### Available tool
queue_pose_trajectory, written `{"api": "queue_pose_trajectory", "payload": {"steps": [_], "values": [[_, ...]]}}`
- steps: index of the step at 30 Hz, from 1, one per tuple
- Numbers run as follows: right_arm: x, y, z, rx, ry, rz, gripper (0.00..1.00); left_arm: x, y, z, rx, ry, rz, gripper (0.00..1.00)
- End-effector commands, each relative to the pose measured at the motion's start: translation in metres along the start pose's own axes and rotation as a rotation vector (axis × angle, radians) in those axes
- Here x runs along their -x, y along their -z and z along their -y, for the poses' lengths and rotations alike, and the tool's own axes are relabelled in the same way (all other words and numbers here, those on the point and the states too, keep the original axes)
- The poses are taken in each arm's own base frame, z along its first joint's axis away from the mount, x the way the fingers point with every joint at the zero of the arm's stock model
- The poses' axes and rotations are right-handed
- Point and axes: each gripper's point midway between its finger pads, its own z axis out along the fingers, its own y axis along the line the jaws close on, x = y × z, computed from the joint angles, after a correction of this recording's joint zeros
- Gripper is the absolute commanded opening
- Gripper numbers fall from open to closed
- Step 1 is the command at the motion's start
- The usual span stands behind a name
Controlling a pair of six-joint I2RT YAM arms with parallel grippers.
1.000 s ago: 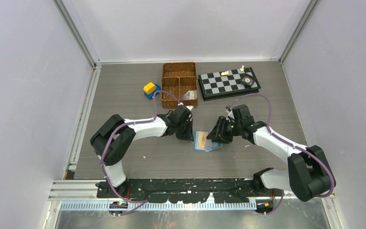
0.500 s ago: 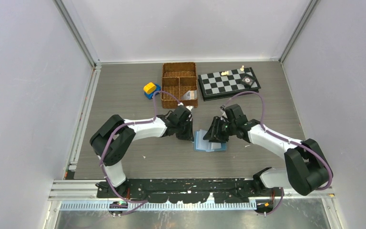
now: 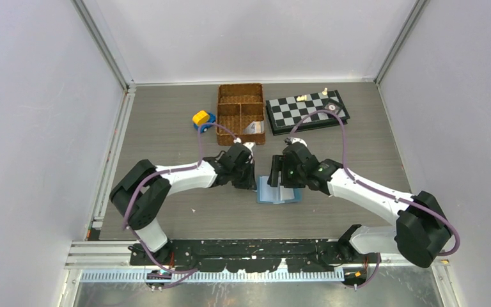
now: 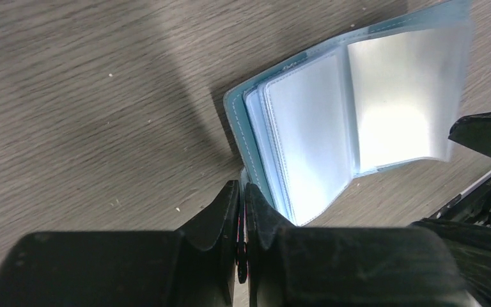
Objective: Put the credit cards into the card holder
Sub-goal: Turn over the card slot in the card holder.
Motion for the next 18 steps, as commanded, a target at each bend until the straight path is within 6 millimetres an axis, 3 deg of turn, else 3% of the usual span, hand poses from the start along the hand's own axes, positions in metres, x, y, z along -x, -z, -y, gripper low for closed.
{"api": "queue_pose_trajectory", "payload": {"steps": [1,4,10,18], "values": [[0.024,0.007,0.007,-0.160,0.067,0.148,0.73,0.017,0.017,0.002,-0.007,-0.009,0.075,0.11],[0.019,-0.003,0.002,-0.202,0.095,0.145,0.74,0.016,0.020,0.000,-0.010,-0.007,0.075,0.14],[0.022,-0.007,-0.002,-0.241,0.093,0.163,0.74,0.021,0.033,0.000,-0.019,-0.004,0.103,0.36],[0.037,0.010,0.000,-0.245,0.096,0.202,0.81,0.053,0.079,-0.013,0.031,-0.045,0.206,0.66]]}}
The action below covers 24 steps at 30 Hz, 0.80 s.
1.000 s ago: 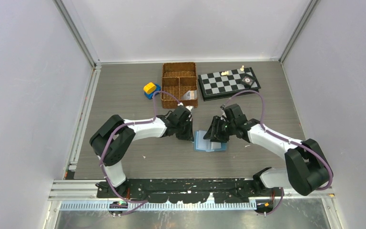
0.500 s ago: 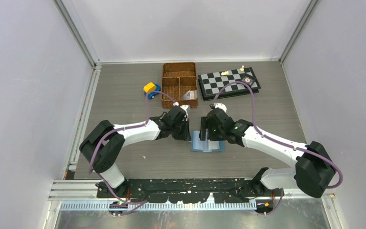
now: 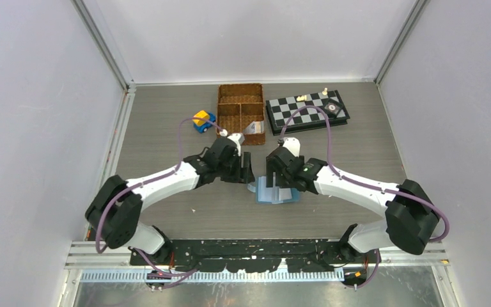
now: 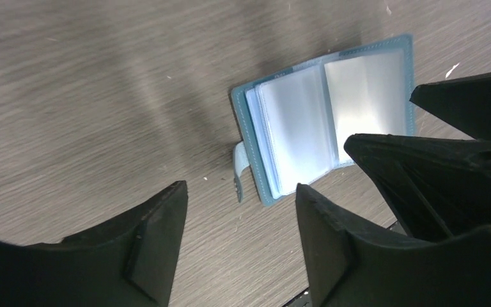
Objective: Put the credit cards into the card holder
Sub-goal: Turn over the card slot in the card holder, then pick up the credit card from the storage box.
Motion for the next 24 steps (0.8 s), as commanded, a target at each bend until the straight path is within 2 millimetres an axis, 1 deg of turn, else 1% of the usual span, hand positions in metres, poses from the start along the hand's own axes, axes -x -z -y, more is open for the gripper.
{"api": "queue_pose_trajectory", "payload": {"steps": [1,4,6,7,8,12,14,18,21,22,24], "values": [[0.035,0.017,0.002,0.011,-0.046,0.094,0.81,0.039,0.031,-0.009,0.050,-0.068,0.096,0.68],[0.042,0.018,0.012,0.014,-0.058,0.093,0.83,0.063,0.042,-0.018,0.116,-0.117,0.102,0.73],[0.046,0.018,0.022,0.018,-0.071,0.088,0.84,0.082,0.044,-0.020,0.145,-0.137,0.107,0.75],[0.048,0.017,0.027,0.020,-0.082,0.086,0.84,0.094,0.045,-0.024,0.176,-0.140,0.125,0.76],[0.050,0.018,0.031,0.022,-0.090,0.086,0.84,0.111,0.047,-0.023,0.181,-0.142,0.150,0.76],[0.058,0.020,0.054,0.006,-0.125,0.104,0.85,0.157,0.044,-0.026,0.218,-0.131,0.200,0.76],[0.060,0.020,0.062,0.004,-0.134,0.114,0.85,0.175,0.038,-0.023,0.212,-0.129,0.210,0.74],[0.059,0.020,0.072,0.009,-0.156,0.119,0.84,0.200,0.016,-0.017,0.208,-0.152,0.202,0.69],[0.054,0.017,0.077,0.010,-0.165,0.112,0.85,0.212,-0.008,-0.014,0.199,-0.159,0.178,0.64],[0.054,0.016,0.080,0.009,-0.173,0.111,0.85,0.214,-0.015,-0.014,0.198,-0.154,0.168,0.64],[0.052,0.016,0.084,0.005,-0.178,0.107,0.85,0.215,-0.029,-0.008,0.162,-0.143,0.143,0.64]]}}
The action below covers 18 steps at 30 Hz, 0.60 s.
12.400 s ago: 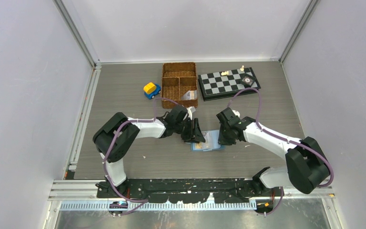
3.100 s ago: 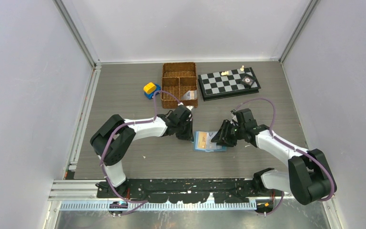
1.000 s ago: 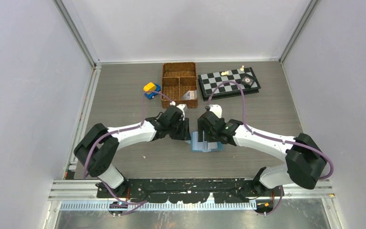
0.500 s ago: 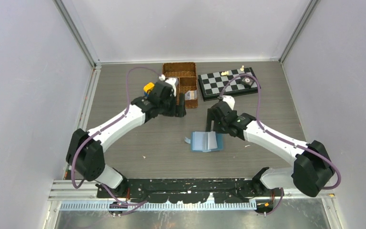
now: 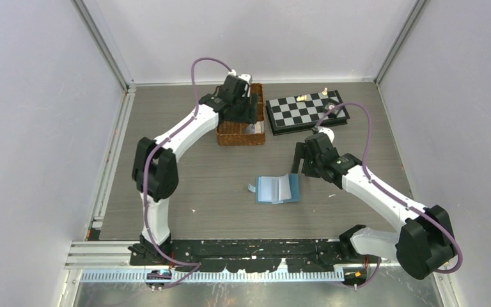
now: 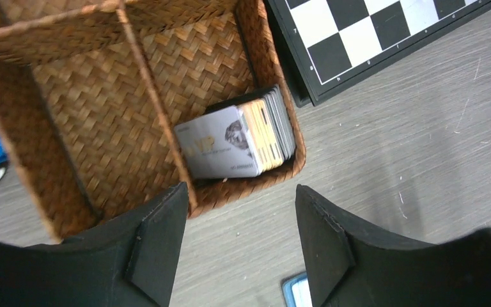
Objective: Put the credit cards into the card holder
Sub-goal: Pick up the credit card from the storage box.
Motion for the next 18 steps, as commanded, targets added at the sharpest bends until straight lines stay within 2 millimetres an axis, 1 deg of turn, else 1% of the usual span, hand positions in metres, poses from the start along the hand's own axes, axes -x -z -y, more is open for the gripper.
{"api": "queue_pose_trajectory", "payload": {"steps": [1,3,5,6,7,9,11,14,18], "values": [[0.008,0.003,0.003,0.035,-0.009,0.035,0.85,0.001,-0.019,0.015,-0.057,-0.004,-0.055,0.64],[0.008,0.002,0.006,0.035,-0.015,0.035,0.85,-0.001,-0.031,0.017,-0.065,0.012,-0.075,0.65],[0.008,0.002,0.009,0.041,-0.023,0.034,0.86,-0.005,-0.045,0.017,-0.056,0.019,-0.096,0.69],[0.008,0.001,0.009,0.044,-0.028,0.034,0.86,-0.004,-0.047,0.017,-0.054,0.025,-0.097,0.71],[0.008,0.001,0.010,0.048,-0.032,0.033,0.86,-0.009,-0.054,0.016,-0.050,0.027,-0.114,0.72],[0.008,0.000,0.010,0.055,-0.039,0.032,0.86,-0.013,-0.062,0.015,-0.038,0.028,-0.136,0.75],[0.007,-0.001,0.010,0.061,-0.045,0.028,0.86,-0.016,-0.068,0.011,-0.014,0.019,-0.144,0.81],[0.007,-0.002,0.010,0.071,-0.050,0.028,0.86,-0.022,-0.075,0.010,-0.011,0.016,-0.163,0.86],[0.006,-0.004,0.009,0.080,-0.057,0.020,0.86,-0.025,-0.077,0.020,-0.049,0.009,-0.156,0.88]]}}
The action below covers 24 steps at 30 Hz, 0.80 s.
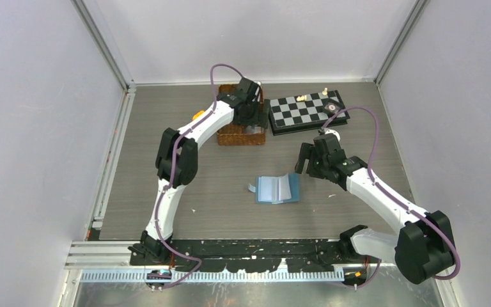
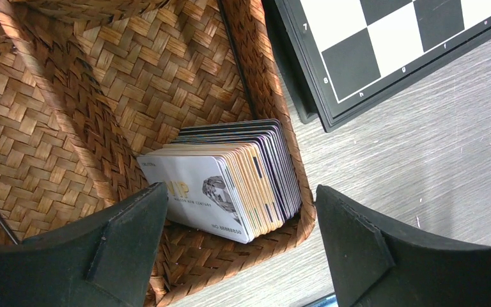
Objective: Put the credit cards into the card holder
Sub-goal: Pick up the credit card from the storage box.
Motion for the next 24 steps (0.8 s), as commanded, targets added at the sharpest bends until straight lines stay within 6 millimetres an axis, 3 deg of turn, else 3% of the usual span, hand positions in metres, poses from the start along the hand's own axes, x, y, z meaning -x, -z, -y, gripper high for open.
{"api": "queue_pose_trajectory", "payload": {"steps": [1,5,13,19,24], "values": [[0.010,0.001,-0.008,0.048,-0.004,0.038,0.86,0.007,0.005,0.013,-0.041,-0.016,0.035,0.88],[0.009,0.001,-0.007,0.050,-0.007,0.037,0.86,0.010,0.007,0.015,-0.048,-0.010,0.054,0.89],[0.009,0.001,-0.007,0.058,-0.012,0.036,0.86,-0.010,-0.003,0.004,0.076,-0.073,-0.038,0.89],[0.008,0.001,-0.007,0.058,-0.015,0.034,0.86,-0.014,0.003,0.016,0.066,-0.094,-0.035,0.89],[0.007,0.001,-0.006,0.055,-0.017,0.032,0.85,-0.005,0.012,0.026,0.013,-0.067,0.015,0.88]]}}
